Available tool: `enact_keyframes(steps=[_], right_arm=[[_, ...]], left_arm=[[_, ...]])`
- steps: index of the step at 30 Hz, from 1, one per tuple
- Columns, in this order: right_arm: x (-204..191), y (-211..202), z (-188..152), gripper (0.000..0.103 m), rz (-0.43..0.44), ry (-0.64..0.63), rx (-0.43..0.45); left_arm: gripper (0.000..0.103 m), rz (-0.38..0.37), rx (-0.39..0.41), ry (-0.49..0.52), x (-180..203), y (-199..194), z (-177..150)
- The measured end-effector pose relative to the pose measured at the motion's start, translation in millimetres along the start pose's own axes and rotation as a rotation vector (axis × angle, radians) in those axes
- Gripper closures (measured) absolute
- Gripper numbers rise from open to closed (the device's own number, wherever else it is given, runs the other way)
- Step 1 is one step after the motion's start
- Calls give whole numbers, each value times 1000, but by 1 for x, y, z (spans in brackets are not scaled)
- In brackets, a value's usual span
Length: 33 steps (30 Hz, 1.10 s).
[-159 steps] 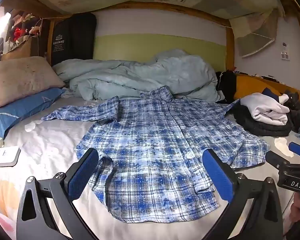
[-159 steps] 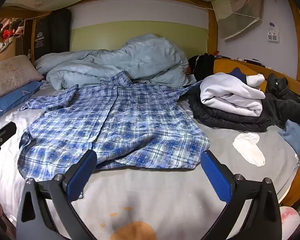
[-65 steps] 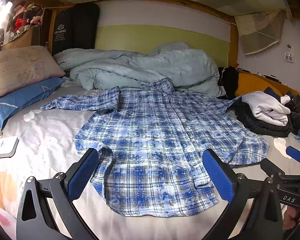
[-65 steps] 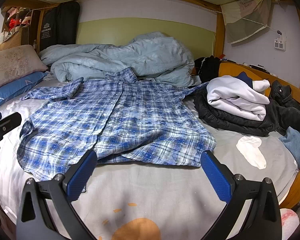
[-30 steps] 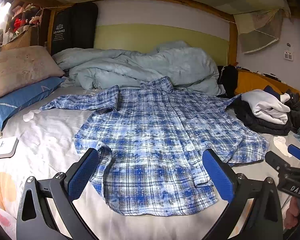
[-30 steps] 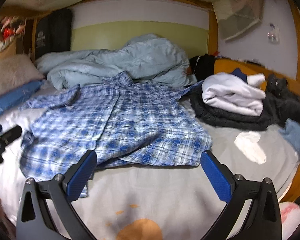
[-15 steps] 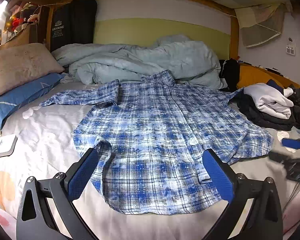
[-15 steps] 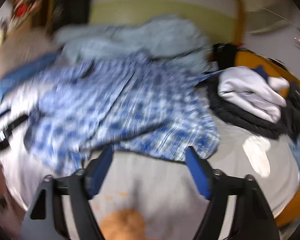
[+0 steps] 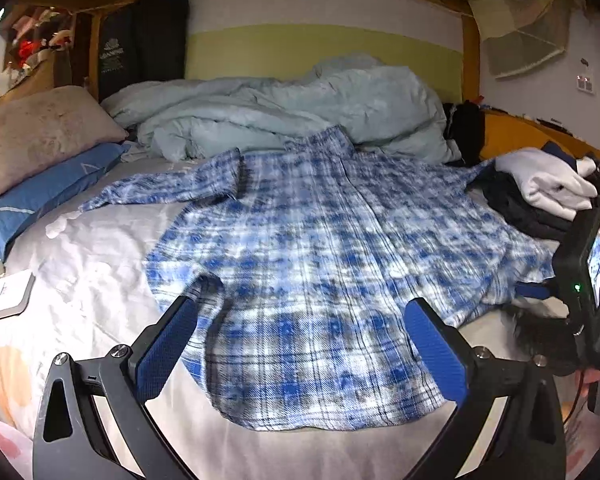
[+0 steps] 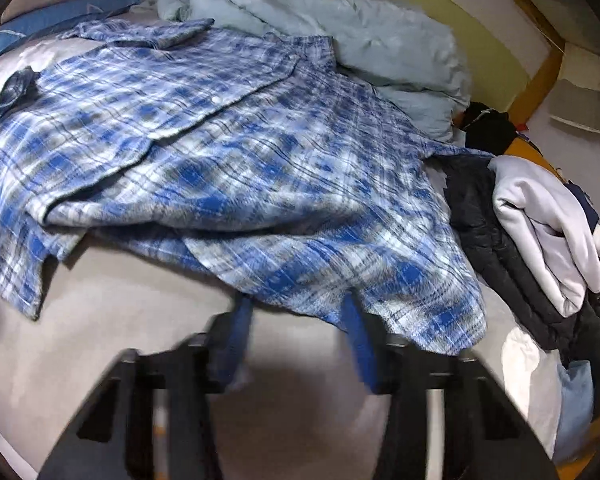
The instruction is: Fold large clothes
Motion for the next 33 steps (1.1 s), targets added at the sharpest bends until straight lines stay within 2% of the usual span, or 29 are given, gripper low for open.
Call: enact_keyframes(steps=[1,3,5,9,11,14,16,18,21,22,23,25,26,28,30,31,33], right_arm=[[-1,2,1,99,-13,-3,0],[0,1,1,101,-34,21,5],[-1,-11,1,101,4,65,24],[-2,-48,-4,103,48,106,76],[-1,-61,-8,103,68,133,98],[6,-67,-18,103,45,142,96],[9,-64,-24,103,61,150,77],[11,-62,-27,102,81,163,76],[6,-62,-24,99,119,160,84],[3,-63,-24,93,118,150,84],[0,-62,-23,73,110,131,82],[-8,-61,-19,45,85,64,90],[-11,-61,-15,45,66,28,110],[-15,-56,-10,43,46,-37,105],[-13,-35,-12,38,16,-70,39],[-10,-26,-14,34,11,-76,11],[-4,-14,-10,18,-1,-87,0]], left_arm=[[0,7,-23,14,2,3,-3],[0,14,-63,46,4,10,-11],[0,-9,-101,69,9,15,-19],[0,-178,-226,122,32,14,-39],[0,-202,-255,209,41,9,-48],[0,-147,-287,318,45,11,-64],[1,-116,-339,324,43,20,-78],[6,-109,-394,319,40,29,-90],[6,-104,-413,343,42,31,-96],[6,-111,-415,366,44,29,-97],[6,-115,-412,386,44,27,-98],[6,-106,-411,419,43,24,-98],[6,-90,-408,427,39,23,-98],[6,1,-385,446,24,32,-92],[6,59,-339,464,15,40,-84],[6,73,-326,464,12,46,-80],[6,128,-283,466,5,54,-69]])
Point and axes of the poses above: each gripper's, at about its wrist camera, not at the fingertips, and y roughly the way its jaws point, x to its right, z to its top, the point moved 10 cm from there along y, roughly the way its jaws point, and after that the axes turned 5 degrees about x, right-handed, at the moved point
